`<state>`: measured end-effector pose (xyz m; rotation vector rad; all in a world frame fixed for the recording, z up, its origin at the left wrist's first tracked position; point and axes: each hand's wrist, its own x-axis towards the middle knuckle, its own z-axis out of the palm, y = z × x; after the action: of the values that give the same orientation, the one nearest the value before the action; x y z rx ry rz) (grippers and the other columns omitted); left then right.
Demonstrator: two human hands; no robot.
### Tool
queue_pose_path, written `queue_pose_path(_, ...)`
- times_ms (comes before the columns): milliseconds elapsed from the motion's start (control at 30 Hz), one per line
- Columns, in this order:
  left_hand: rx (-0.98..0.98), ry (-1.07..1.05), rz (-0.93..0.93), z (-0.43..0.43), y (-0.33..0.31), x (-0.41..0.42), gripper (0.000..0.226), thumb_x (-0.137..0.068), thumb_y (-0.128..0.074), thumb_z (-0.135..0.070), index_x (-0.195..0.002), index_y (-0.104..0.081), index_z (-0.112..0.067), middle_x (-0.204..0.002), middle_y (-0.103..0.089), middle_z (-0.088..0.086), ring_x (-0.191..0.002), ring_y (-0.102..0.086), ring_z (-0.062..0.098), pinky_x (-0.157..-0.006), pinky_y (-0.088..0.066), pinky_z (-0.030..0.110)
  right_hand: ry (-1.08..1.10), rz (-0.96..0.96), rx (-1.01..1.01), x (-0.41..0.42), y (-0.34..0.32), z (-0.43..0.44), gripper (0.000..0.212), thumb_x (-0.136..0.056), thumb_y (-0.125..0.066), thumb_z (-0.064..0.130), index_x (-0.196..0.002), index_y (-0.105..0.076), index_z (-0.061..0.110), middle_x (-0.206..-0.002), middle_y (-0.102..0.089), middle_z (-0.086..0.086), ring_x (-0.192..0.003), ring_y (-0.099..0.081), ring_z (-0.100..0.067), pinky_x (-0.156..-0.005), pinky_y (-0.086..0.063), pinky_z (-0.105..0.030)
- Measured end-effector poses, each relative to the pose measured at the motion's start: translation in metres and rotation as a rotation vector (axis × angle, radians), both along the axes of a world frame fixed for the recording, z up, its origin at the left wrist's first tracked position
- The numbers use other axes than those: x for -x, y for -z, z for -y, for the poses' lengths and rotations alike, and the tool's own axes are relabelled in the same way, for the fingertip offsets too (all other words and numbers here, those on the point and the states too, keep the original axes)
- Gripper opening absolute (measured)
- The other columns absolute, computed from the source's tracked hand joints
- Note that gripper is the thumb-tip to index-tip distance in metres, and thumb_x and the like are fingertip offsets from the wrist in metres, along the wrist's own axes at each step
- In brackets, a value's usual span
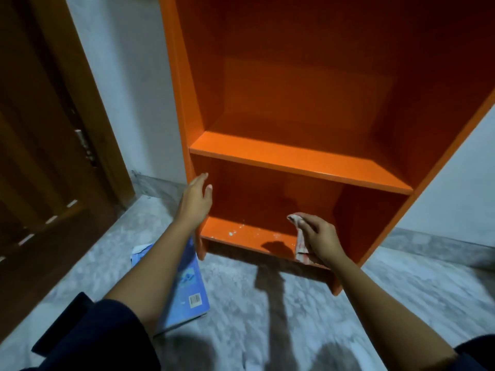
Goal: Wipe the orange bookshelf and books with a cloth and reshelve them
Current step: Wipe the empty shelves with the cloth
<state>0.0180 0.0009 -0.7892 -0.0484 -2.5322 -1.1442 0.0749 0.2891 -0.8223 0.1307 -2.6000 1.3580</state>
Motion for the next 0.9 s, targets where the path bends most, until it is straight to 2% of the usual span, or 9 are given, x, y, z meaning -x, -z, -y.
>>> queue_pose_path(100,0.025,0.018,0.117,-0.008,0.05,0.001,0.034,-0.096,-0.046,-0.007,-0.127,-0.053,0.005,-0.132,-0.053,0.024,-0.125,-0.048,0.033,-0.106,-0.031,0.032,0.205,0.08,0.111,0.002,0.042,-0.029,0.024,-0.097,-0.05,0.021,-0.114,-0.067,0.019,-0.117,-0.066,0.001,-0.105,-0.058,-0.009,-0.091,-0.045,-0.027)
queue_pose_path(267,0.105,0.047,0.34,-0.02,0.132,0.018,0.035,-0.097,-0.046,-0.013,-0.128,-0.053,0.003,-0.133,-0.053,0.021,-0.124,-0.049,0.032,-0.104,-0.033,0.032,0.482,0.119,0.086,0.026,0.101,-0.069,0.025,-0.097,-0.047,0.035,-0.111,-0.066,0.031,-0.11,-0.069,0.001,-0.077,-0.06,-0.016,-0.069,-0.051,-0.036)
queue_pose_path(333,0.146,0.057,0.383,-0.02,0.159,0.029,0.036,-0.097,-0.046,-0.015,-0.128,-0.052,0.002,-0.134,-0.052,0.021,-0.125,-0.047,0.032,-0.106,-0.032,0.033,0.546,0.132,0.042,0.042,0.121,-0.081,0.024,-0.098,-0.046,0.036,-0.111,-0.065,0.031,-0.106,-0.067,-0.002,-0.081,-0.065,-0.026,-0.071,-0.055,-0.043)
queue_pose_path(467,0.24,0.079,0.393,-0.021,0.196,0.049,0.037,-0.098,-0.045,-0.019,-0.128,-0.052,0.001,-0.137,-0.048,0.021,-0.13,-0.041,0.033,-0.111,-0.029,0.037,0.559,0.2,-0.173,0.064,0.153,-0.092,0.027,-0.098,-0.041,0.02,-0.114,-0.062,0.014,-0.109,-0.059,-0.016,-0.092,-0.06,-0.039,-0.077,-0.051,-0.047)
queue_pose_path(600,0.303,0.028,0.405,-0.018,0.212,0.061,0.045,-0.099,-0.041,-0.028,-0.14,-0.041,-0.008,-0.152,-0.029,0.012,-0.141,-0.024,0.026,-0.115,-0.022,0.047,0.545,0.31,-0.513,0.073,0.173,-0.081,0.038,-0.1,-0.031,0.035,-0.12,-0.054,0.013,-0.124,-0.052,-0.017,-0.106,-0.051,-0.042,-0.086,-0.041,-0.044)
queue_pose_path(700,0.359,0.033,0.401,-0.014,0.214,0.063,0.055,-0.097,-0.032,-0.038,-0.145,-0.033,-0.011,-0.155,-0.021,0.011,-0.143,-0.019,0.026,-0.115,-0.019,0.043,0.566,0.403,-0.557,0.086,0.177,-0.077,0.047,-0.1,-0.028,0.042,-0.123,-0.054,0.009,-0.133,-0.047,-0.022,-0.117,-0.046,-0.043,-0.093,-0.038,-0.047)
queue_pose_path(800,0.359,0.043,0.38,-0.013,0.216,0.064,0.068,-0.086,-0.023,-0.044,-0.144,-0.033,-0.01,-0.154,-0.023,0.014,-0.142,-0.021,0.028,-0.114,-0.02,0.042,0.543,0.425,-0.57,0.104,0.18,-0.083,0.058,-0.098,-0.022,0.048,-0.118,-0.059,0.009,-0.123,-0.056,-0.027,-0.112,-0.051,-0.046,-0.088,-0.046,-0.049)
queue_pose_path(833,0.357,0.038,0.353,-0.012,0.218,0.064,0.069,-0.086,-0.024,-0.045,-0.143,-0.036,-0.009,-0.153,-0.026,0.016,-0.141,-0.024,0.03,-0.113,-0.023,0.044,0.515,0.446,-0.6,0.11,0.182,-0.085,0.056,-0.098,-0.022,0.047,-0.121,-0.058,0.01,-0.123,-0.056,-0.027,-0.113,-0.051,-0.046,-0.088,-0.047,-0.048)
queue_pose_path(900,0.386,0.042,0.29,-0.008,0.224,0.065,0.069,-0.087,-0.024,-0.047,-0.137,-0.044,-0.004,-0.147,-0.035,0.021,-0.135,-0.034,0.036,-0.107,-0.031,0.049,0.449,0.483,-0.615,0.12,0.187,-0.089,0.047,-0.099,-0.029,0.04,-0.135,-0.046,0.017,-0.138,-0.047,-0.021,-0.126,-0.042,-0.043,-0.094,-0.045,-0.048)
